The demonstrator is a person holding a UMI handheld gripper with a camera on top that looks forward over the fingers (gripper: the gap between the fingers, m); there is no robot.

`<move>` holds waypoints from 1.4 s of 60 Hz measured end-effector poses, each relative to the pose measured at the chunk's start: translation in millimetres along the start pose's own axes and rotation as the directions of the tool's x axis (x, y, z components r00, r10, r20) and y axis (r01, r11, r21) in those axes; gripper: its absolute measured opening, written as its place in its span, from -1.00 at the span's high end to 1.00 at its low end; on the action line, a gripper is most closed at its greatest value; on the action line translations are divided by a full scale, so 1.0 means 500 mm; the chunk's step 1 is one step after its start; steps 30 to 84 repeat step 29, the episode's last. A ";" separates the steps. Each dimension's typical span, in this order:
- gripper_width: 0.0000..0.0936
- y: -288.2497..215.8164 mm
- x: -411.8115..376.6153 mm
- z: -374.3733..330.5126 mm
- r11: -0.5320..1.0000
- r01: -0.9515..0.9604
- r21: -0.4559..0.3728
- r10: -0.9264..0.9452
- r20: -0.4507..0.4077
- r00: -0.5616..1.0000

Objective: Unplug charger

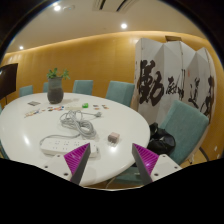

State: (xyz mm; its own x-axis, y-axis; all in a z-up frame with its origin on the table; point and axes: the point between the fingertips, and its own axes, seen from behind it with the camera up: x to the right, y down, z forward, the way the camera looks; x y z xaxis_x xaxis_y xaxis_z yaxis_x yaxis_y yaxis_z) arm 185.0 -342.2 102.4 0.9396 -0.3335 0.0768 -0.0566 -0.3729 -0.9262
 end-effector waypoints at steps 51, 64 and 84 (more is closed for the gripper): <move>-0.86 0.038 -0.022 -0.158 0.999 0.012 0.044 -0.014 0.033 0.999; -0.86 0.038 -0.022 -0.158 0.999 0.012 0.044 -0.014 0.033 0.999; -0.86 0.038 -0.022 -0.158 0.999 0.012 0.044 -0.014 0.033 0.999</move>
